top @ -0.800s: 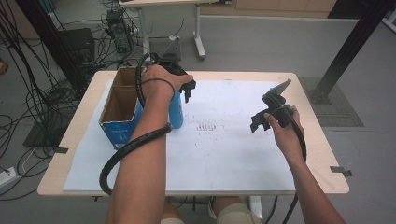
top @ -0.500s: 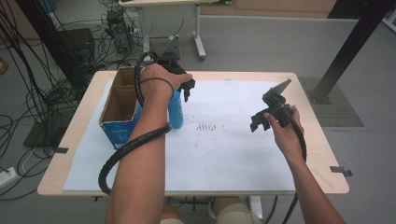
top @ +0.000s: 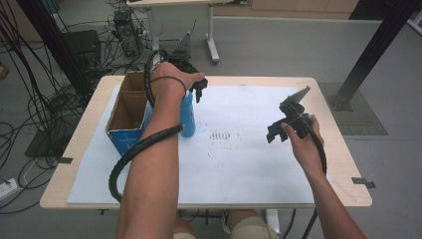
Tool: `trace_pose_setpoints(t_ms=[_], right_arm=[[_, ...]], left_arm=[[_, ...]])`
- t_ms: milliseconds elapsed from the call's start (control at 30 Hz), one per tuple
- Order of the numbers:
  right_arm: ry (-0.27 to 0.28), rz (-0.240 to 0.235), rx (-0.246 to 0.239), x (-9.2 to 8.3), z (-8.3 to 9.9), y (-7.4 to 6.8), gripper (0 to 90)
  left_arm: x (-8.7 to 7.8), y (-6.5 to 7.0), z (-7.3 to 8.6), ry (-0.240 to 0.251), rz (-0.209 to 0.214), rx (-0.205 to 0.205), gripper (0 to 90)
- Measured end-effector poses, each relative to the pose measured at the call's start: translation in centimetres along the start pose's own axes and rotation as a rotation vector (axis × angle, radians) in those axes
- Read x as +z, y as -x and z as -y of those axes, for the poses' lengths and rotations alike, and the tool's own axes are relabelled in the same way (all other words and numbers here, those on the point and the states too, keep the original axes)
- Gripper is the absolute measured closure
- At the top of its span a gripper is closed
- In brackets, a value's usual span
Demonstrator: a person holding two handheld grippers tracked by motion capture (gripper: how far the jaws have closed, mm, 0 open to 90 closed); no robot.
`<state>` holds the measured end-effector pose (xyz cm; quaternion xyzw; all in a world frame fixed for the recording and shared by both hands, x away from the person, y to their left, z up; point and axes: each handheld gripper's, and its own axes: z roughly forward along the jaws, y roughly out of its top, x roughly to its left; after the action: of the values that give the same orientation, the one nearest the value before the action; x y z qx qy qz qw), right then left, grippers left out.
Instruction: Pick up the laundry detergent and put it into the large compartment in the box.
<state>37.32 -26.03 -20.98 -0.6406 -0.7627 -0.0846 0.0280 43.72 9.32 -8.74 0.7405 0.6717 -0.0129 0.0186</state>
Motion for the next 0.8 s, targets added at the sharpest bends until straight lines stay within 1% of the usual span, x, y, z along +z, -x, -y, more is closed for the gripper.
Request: trace_pose_setpoints(t_ms=[33,200,233,267,300,433,467,533,567,633,667,800], right_arm=[[0.002,0.0,-0.005,0.0,0.1,0.1,6.5],[0.0,-0.003,0.001,-0.2,0.1,0.1,6.5],[-0.001,0.001,0.003,-0.2,0.2,0.1,6.5],[-0.001,0.001,0.003,-0.2,0.2,0.1,6.5],[0.002,0.004,0.001,-0.3,0.2,0.1,6.5],[0.002,0.006,0.004,-0.4,0.2,0.3,6.6],[0.002,0.006,0.004,-0.4,0.2,0.3,6.6],[0.004,0.005,0.006,-0.5,0.1,0.4,6.5],[0.001,0.003,0.013,-0.6,0.0,0.5,6.6],[0.004,0.003,0.009,-0.6,0.0,0.5,6.5],[0.004,0.002,0.016,-0.7,-0.1,0.5,6.5],[0.012,0.0,0.017,-0.9,-0.1,0.6,6.5]], left_arm=[[-0.1,0.0,-0.2,0.001,-0.001,-0.001,6.3],[-0.3,0.0,-1.0,0.013,-0.004,-0.005,6.2],[-0.3,0.0,-1.4,0.018,-0.007,-0.007,6.1],[-0.3,0.0,-1.4,0.018,-0.007,-0.007,6.1],[-0.2,0.0,-2.0,0.017,-0.01,-0.007,6.0],[-0.1,0.2,-3.0,0.017,-0.019,-0.006,5.9],[-0.1,0.2,-3.0,0.017,-0.019,-0.006,5.8],[-0.1,0.3,-3.7,0.018,-0.027,-0.008,5.7],[-0.1,0.3,-3.7,0.018,-0.027,-0.008,5.6],[-0.1,0.4,-4.4,0.018,-0.028,-0.01,5.4],[-0.1,0.3,-4.7,0.019,-0.028,-0.01,5.3],[0.0,0.3,-5.5,0.017,-0.032,-0.014,5.0]])
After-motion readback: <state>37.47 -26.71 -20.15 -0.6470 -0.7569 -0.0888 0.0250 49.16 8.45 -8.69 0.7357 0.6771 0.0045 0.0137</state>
